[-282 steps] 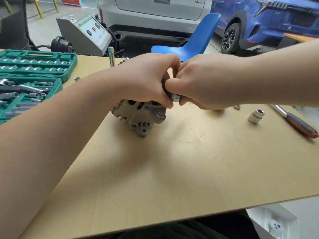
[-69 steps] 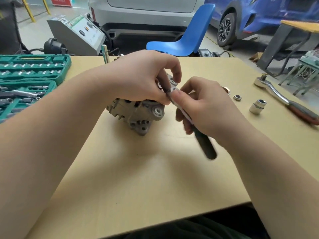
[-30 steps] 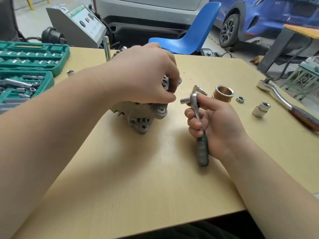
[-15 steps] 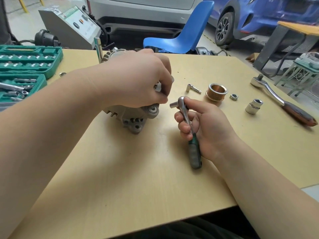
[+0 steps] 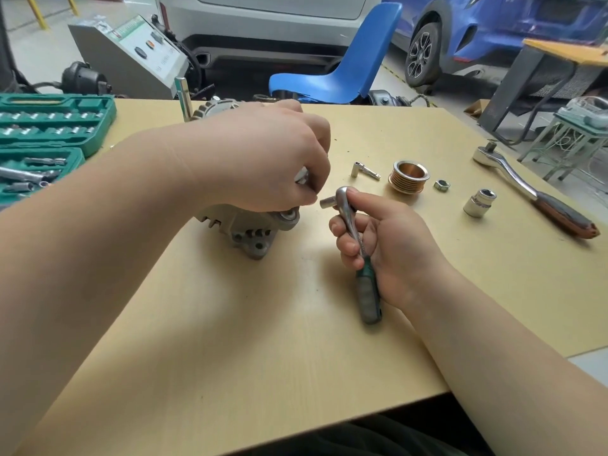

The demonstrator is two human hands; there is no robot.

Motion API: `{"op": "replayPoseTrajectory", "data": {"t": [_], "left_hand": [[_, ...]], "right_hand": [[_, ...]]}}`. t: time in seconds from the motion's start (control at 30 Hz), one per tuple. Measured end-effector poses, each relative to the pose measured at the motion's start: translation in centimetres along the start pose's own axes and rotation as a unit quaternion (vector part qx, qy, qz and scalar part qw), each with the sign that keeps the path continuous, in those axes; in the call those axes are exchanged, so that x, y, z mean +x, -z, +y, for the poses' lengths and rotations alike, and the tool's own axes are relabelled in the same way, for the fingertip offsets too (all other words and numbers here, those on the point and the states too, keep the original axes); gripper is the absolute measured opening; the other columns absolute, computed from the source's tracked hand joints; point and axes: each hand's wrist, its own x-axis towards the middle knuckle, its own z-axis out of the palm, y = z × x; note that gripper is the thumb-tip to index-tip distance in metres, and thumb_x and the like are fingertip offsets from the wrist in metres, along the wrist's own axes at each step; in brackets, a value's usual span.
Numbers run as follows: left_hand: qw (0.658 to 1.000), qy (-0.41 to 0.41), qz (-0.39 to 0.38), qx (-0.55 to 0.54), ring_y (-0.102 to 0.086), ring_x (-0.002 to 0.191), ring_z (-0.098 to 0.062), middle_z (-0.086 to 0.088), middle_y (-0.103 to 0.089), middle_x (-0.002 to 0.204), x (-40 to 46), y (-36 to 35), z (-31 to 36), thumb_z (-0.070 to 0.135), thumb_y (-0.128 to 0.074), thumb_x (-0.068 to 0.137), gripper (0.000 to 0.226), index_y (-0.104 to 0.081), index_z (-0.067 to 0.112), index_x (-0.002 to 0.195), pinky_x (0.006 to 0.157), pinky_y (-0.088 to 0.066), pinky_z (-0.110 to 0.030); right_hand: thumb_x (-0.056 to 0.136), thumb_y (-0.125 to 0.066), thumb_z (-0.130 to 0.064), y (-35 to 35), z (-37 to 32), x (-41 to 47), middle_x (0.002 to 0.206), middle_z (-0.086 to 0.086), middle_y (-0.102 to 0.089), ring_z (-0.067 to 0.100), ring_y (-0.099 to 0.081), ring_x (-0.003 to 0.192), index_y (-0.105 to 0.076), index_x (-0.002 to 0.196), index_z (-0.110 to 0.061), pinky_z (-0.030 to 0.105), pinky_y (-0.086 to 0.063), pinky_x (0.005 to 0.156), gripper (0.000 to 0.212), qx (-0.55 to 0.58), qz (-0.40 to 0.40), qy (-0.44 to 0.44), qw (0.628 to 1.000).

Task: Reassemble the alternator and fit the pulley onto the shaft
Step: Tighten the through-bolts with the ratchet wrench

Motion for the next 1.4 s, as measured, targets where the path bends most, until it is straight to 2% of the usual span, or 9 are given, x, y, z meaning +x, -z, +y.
{"op": "replayPoseTrajectory", "data": {"t": [0.2,0.37,0.57,0.87,1.0,1.07,1.23,1.33,1.4], "left_hand": [[0.993,-0.061,-0.101,0.023,-0.042,0.114,-0.009,0.025,-0.054,0.120,1.8,1.6,-1.3,0.055,-0.060,0.097,0.009,-0.069,0.054,0.095,0.090,-0.049,-0.035],[0.974,-0.132,-0.134,0.126,-0.042,0.120,-0.013,0.023,-0.041,0.137,2.5,2.7,-1.4,0.064,-0.042,0.093,0.030,-0.067,0.050,0.101,0.095,-0.053,-0.049],[0.948,-0.229,-0.153,0.161,-0.046,0.124,-0.017,0.019,-0.047,0.144,2.9,3.4,-0.8,0.052,-0.048,0.098,0.027,-0.074,0.046,0.100,0.096,-0.051,-0.049],[0.971,-0.118,-0.205,-0.016,-0.046,0.116,-0.002,0.027,-0.053,0.129,3.8,3.2,-1.4,0.034,-0.071,0.098,0.018,-0.075,0.051,0.092,0.085,-0.035,-0.014],[0.987,-0.080,-0.134,-0.046,-0.046,0.126,-0.006,0.027,-0.056,0.128,2.9,3.8,-2.0,0.052,-0.053,0.093,0.031,-0.074,0.047,0.115,0.099,-0.037,-0.026],[0.991,-0.043,-0.116,-0.041,-0.044,0.133,-0.009,0.026,-0.056,0.133,2.5,3.9,-2.4,0.056,-0.049,0.093,0.036,-0.072,0.049,0.120,0.103,-0.037,-0.031],[0.988,0.070,-0.136,0.005,-0.027,0.150,-0.017,0.017,-0.045,0.155,2.0,2.6,-3.8,0.091,-0.036,0.081,0.071,-0.058,0.054,0.137,0.119,-0.035,-0.053],[0.981,0.129,-0.120,-0.077,-0.037,0.145,-0.016,0.019,-0.048,0.151,2.3,2.5,-4.7,0.104,-0.036,0.071,0.080,-0.060,0.058,0.132,0.115,-0.037,-0.049],[0.970,0.163,-0.128,-0.129,-0.048,0.133,-0.010,0.026,-0.053,0.143,2.5,2.7,-5.0,0.108,-0.040,0.063,0.081,-0.060,0.062,0.128,0.106,-0.040,-0.043]], "right_hand": [[0.101,-0.061,-0.032,0.0,0.1,0.0,0.070,0.006,-0.061,0.015,-0.046,0.045,-0.062,0.101,-0.014,0.023,-0.033,0.037,0.018,-0.003,-0.004,-0.004,1.000],[0.102,-0.061,-0.031,0.0,0.2,0.1,0.070,0.008,-0.061,0.016,-0.046,0.045,-0.063,0.099,-0.013,0.023,-0.033,0.037,0.018,-0.005,-0.003,0.004,1.000],[0.102,-0.062,-0.029,-0.1,0.3,0.1,0.069,0.009,-0.062,0.016,-0.046,0.043,-0.063,0.097,-0.012,0.022,-0.033,0.037,0.018,-0.001,-0.004,0.007,1.000],[0.101,-0.065,-0.029,0.0,0.4,0.1,0.069,0.010,-0.062,0.018,-0.047,0.044,-0.063,0.094,-0.012,0.022,-0.034,0.038,0.019,0.003,-0.014,0.011,1.000],[0.100,-0.067,-0.026,0.0,0.4,0.2,0.081,0.014,-0.067,0.023,-0.050,0.046,-0.067,0.118,-0.026,0.024,-0.035,0.039,0.017,-0.061,-0.024,0.059,0.996],[0.100,-0.068,-0.030,-0.3,0.4,0.5,0.091,0.013,-0.067,0.024,-0.052,0.047,-0.071,0.114,-0.035,0.025,-0.037,0.040,0.016,-0.141,-0.042,0.064,0.987],[0.103,-0.060,-0.045,0.0,-1.4,2.3,0.082,-0.008,-0.068,0.009,-0.057,0.054,-0.072,0.099,-0.036,0.023,-0.042,0.048,0.015,-0.425,-0.039,0.154,0.891],[0.101,-0.063,-0.044,0.5,-2.7,3.3,0.080,-0.011,-0.065,0.006,-0.058,0.073,-0.069,0.095,-0.034,0.032,-0.046,0.067,0.013,-0.543,0.000,0.296,0.785],[0.100,-0.066,-0.038,0.6,-2.7,3.5,0.086,-0.004,-0.063,0.017,-0.057,0.081,-0.070,0.097,-0.033,0.040,-0.048,0.075,0.007,-0.539,0.016,0.378,0.753]]}}
